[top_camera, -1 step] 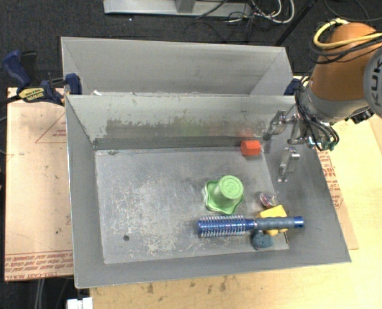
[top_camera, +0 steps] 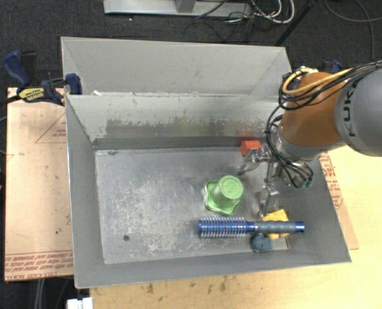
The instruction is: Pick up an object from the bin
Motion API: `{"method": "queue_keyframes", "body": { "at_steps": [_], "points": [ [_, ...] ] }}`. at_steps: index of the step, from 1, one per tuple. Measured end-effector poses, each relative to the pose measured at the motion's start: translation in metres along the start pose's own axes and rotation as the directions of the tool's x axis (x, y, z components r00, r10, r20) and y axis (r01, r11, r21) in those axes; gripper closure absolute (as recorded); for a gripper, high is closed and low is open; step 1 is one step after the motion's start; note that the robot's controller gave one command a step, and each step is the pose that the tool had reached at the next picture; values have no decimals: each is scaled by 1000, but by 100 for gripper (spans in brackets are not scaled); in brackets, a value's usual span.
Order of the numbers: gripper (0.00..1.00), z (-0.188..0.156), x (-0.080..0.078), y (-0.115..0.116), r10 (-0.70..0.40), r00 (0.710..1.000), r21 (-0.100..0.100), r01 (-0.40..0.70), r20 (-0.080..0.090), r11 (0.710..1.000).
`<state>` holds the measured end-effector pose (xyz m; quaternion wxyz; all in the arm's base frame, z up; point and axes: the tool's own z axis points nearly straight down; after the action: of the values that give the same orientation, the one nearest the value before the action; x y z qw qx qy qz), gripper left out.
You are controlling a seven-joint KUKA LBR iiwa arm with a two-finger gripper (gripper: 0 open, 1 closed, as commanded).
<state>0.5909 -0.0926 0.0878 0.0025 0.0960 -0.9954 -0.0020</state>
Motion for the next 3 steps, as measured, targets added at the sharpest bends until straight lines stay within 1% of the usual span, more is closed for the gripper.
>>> {"method": "queue_keyframes", "body": {
  "at_steps": [1,2,3],
  "points": [
    [0,-36,43,50,-163,987,3,163,5,987],
    [0,2,83,73,-363,931,22,362,29,932],
    [100,9,91,76,-369,929,6,369,5,930]
  ]
}}
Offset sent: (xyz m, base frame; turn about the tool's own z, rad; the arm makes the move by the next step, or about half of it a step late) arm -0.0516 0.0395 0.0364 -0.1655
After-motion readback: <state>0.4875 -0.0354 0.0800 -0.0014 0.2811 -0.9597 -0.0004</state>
